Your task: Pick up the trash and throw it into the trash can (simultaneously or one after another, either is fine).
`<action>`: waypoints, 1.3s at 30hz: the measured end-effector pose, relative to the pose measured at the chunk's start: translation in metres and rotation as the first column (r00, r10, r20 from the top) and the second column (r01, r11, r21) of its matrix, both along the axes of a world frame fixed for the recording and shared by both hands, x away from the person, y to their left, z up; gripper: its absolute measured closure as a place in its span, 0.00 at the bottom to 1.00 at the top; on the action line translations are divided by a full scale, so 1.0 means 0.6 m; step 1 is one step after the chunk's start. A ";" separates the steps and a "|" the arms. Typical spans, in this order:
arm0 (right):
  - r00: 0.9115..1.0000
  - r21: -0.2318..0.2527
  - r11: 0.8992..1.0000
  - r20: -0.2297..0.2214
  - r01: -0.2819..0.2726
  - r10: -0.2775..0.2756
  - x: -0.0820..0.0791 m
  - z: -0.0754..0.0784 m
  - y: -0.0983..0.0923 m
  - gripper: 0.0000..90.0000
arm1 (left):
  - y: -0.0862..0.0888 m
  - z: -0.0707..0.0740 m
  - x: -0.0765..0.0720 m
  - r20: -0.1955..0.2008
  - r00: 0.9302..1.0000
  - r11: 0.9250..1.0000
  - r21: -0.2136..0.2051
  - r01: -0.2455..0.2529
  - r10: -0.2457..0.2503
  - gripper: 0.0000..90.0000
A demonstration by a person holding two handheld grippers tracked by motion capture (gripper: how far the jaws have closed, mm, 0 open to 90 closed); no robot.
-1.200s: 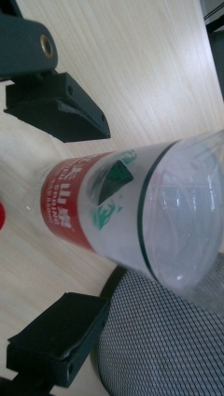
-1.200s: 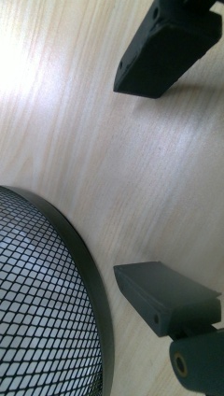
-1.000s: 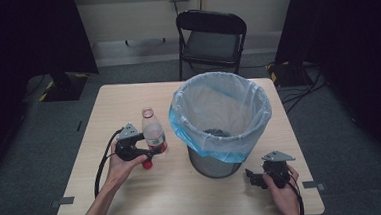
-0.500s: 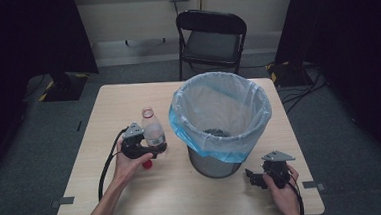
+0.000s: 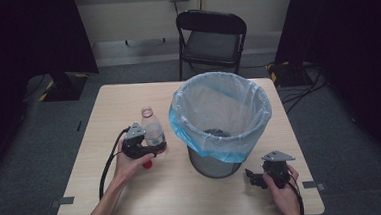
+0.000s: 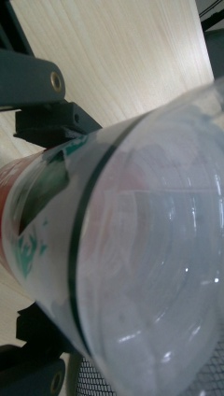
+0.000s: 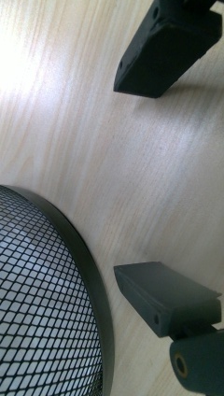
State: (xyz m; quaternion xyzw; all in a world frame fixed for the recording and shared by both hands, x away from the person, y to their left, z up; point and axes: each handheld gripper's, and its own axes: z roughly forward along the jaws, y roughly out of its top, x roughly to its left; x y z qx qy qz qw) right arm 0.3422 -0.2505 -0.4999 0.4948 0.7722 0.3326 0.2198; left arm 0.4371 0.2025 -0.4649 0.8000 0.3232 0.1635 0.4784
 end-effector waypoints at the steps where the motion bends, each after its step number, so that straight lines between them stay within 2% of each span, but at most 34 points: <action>1: 1.000 0.000 1.000 0.000 0.000 0.000 0.000 0.000 0.000 0.11 | 0.001 0.000 0.000 -0.005 1.000 1.000 -0.002 -0.001 0.001 0.33; 7: 1.000 0.000 1.000 0.000 0.000 0.000 0.000 0.000 0.000 0.11 | 0.007 0.003 0.003 -0.016 1.000 0.999 -0.051 -0.011 0.010 0.33; 8: 1.000 0.000 1.000 0.000 0.000 0.000 0.000 0.000 0.000 0.11 | 0.008 0.003 0.003 -0.025 1.000 0.997 -0.071 -0.013 0.011 0.33; 17: 1.000 0.000 1.000 0.000 0.000 0.000 0.000 0.000 0.000 0.11 | 0.016 0.013 -0.001 -0.033 0.999 0.993 -0.121 -0.010 0.006 0.33; 25: 1.000 0.000 1.000 0.000 0.000 0.000 0.000 0.000 0.000 0.11 | 0.030 0.031 -0.003 -0.038 0.999 0.985 -0.172 -0.010 0.003 0.33; 28: 1.000 0.000 1.000 0.000 0.000 0.000 0.000 0.000 0.000 0.11 | 0.033 0.044 -0.007 -0.018 1.000 0.980 -0.201 0.004 -0.007 0.33; 30: 1.000 0.000 1.000 0.000 0.000 0.000 0.000 0.000 0.000 0.11 | 0.033 0.048 -0.009 -0.006 1.000 0.980 -0.199 0.008 -0.009 0.33; 39: 1.000 0.000 1.000 0.000 0.000 0.000 0.000 0.000 0.000 0.11 | 0.040 0.076 -0.016 0.003 1.000 0.969 -0.248 0.009 -0.009 0.33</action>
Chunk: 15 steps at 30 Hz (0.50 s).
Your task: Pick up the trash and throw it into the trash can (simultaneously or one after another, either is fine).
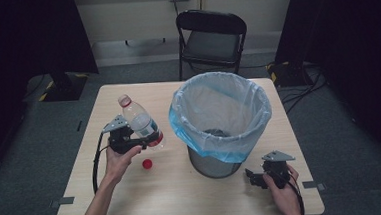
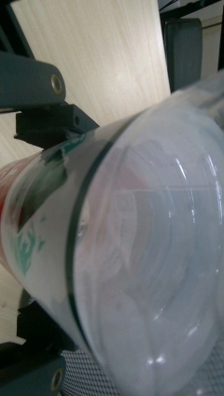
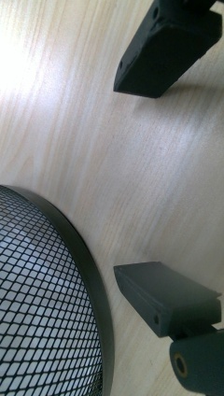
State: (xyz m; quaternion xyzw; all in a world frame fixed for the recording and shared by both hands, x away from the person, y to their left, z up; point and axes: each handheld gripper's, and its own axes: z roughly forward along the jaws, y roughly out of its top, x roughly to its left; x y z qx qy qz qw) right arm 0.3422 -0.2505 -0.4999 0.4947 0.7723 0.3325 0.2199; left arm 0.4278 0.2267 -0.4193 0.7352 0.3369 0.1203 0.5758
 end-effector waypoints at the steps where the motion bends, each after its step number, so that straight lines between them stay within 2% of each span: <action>1: 1.000 0.000 1.000 0.000 0.000 0.000 0.000 0.000 0.000 0.11 | 0.001 0.002 -0.001 0.006 1.000 1.000 -0.006 0.000 0.000 0.33; 4: 1.000 0.000 1.000 0.000 0.000 0.000 0.000 0.000 0.000 0.11 | 0.003 0.011 -0.001 0.006 1.000 1.000 -0.016 0.002 -0.002 0.33; 7: 1.000 0.001 1.000 -0.001 0.000 0.000 0.000 0.000 0.000 0.11 | 0.008 0.029 -0.004 0.042 0.999 0.999 -0.044 0.009 -0.007 0.33; 9: 1.000 0.001 1.000 0.000 0.000 0.000 0.000 0.000 0.000 0.11 | 0.009 0.037 -0.008 0.051 0.999 0.998 -0.062 0.011 -0.008 0.33; 15: 1.000 0.001 1.000 -0.001 0.000 0.000 0.000 0.000 0.000 0.11 | 0.013 0.064 -0.012 0.067 0.998 0.997 -0.076 0.011 -0.006 0.33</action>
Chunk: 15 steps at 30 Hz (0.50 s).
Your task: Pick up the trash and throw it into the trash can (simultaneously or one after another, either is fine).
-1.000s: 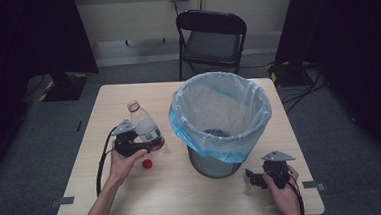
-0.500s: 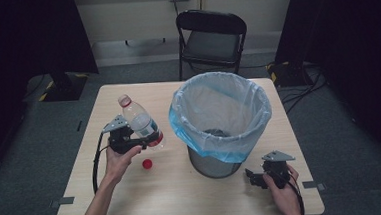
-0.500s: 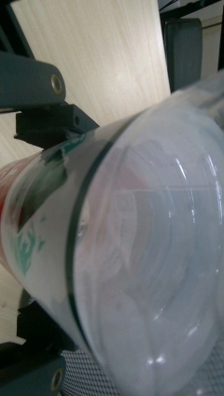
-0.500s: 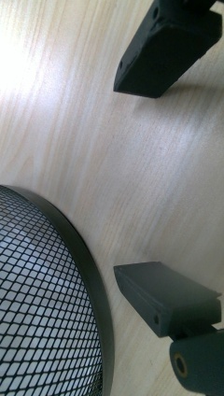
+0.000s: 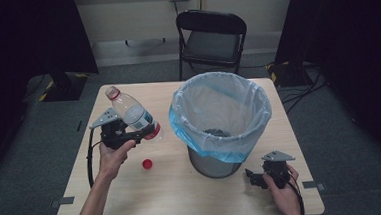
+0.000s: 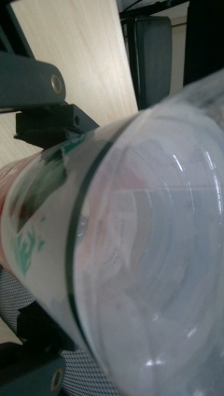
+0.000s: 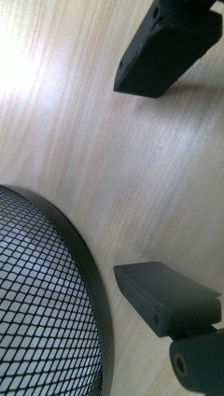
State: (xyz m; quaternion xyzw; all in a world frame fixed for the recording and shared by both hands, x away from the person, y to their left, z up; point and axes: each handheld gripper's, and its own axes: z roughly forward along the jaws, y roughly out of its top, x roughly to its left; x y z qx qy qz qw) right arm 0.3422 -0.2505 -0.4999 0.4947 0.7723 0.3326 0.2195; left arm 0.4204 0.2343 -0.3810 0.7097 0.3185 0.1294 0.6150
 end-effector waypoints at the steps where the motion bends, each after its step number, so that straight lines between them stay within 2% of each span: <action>1: 1.000 0.000 1.000 0.000 0.000 0.000 0.000 0.000 0.000 0.11 | 0.000 0.005 0.000 0.005 1.000 1.000 -0.004 0.000 0.000 0.33; 6: 1.000 0.000 1.000 0.001 -0.001 0.001 0.000 0.000 0.000 0.11 | -0.004 0.033 0.000 0.026 1.000 1.000 -0.019 0.017 -0.017 0.33; 9: 1.000 -0.001 1.000 0.001 -0.001 0.001 0.000 0.000 0.000 0.11 | -0.006 0.047 -0.002 0.044 0.999 1.000 -0.015 0.007 -0.006 0.33; 12: 1.000 0.000 1.000 0.001 -0.001 0.001 0.000 0.000 0.000 0.11 | -0.004 0.062 -0.002 0.050 0.999 0.997 -0.070 0.010 -0.006 0.34; 15: 1.000 -0.001 1.000 0.001 -0.001 0.001 0.000 0.000 0.000 0.11 | -0.003 0.077 -0.001 0.065 0.998 0.997 -0.076 0.009 -0.004 0.34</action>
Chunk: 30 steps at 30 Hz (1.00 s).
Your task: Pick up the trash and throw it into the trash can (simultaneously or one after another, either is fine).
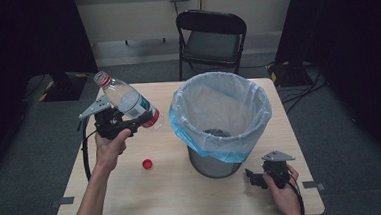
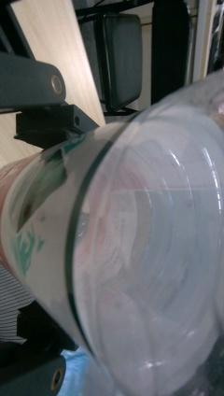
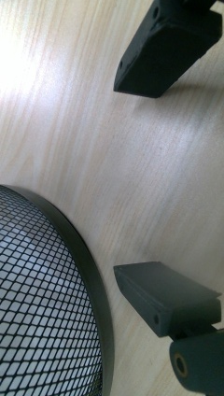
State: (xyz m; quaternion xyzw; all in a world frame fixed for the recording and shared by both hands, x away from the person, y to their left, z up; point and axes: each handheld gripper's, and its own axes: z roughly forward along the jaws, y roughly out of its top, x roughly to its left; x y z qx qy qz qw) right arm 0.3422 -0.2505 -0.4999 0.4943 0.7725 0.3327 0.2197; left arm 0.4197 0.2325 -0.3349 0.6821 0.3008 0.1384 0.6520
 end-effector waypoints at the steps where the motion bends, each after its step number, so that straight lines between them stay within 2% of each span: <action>1: 1.000 0.001 1.000 -0.001 0.001 -0.001 0.000 0.000 0.000 0.11 | 0.001 0.006 0.000 0.007 1.000 1.000 0.000 0.000 0.000 0.34; 5: 1.000 0.001 1.000 -0.001 0.001 -0.001 0.000 0.000 0.000 0.11 | 0.005 0.029 0.002 0.040 0.999 1.000 -0.029 0.000 0.001 0.34; 10: 1.000 0.001 1.000 0.000 0.001 -0.001 0.000 0.000 0.000 0.11 | -0.001 0.047 -0.003 0.056 0.998 0.998 -0.065 0.006 -0.003 0.34; 14: 1.000 0.000 1.000 0.000 0.000 0.000 0.000 0.000 0.000 0.11 | -0.005 0.065 -0.009 0.087 0.996 0.998 -0.068 0.007 -0.001 0.34; 20: 1.000 0.000 1.000 0.000 0.000 0.000 0.000 0.000 0.000 0.11 | -0.005 0.090 -0.007 0.106 0.994 0.994 -0.102 0.025 -0.014 0.34; 22: 1.000 0.000 1.000 0.000 0.000 0.000 0.000 0.000 0.000 0.11 | -0.004 0.097 -0.005 0.095 0.994 0.986 -0.155 0.060 -0.045 0.34; 23: 1.000 0.000 1.000 0.000 0.000 0.000 0.000 0.000 0.000 0.11 | -0.004 0.100 -0.005 0.100 0.994 0.985 -0.160 0.057 -0.041 0.34; 25: 1.000 0.000 1.000 0.000 0.000 0.000 0.000 0.000 0.000 0.11 | -0.007 0.109 -0.006 0.113 0.993 0.988 -0.144 0.050 -0.034 0.34; 30: 1.000 0.000 1.000 0.000 0.000 0.000 0.000 0.000 0.000 0.11 | -0.015 0.129 -0.008 0.130 0.990 0.986 -0.148 0.081 -0.062 0.34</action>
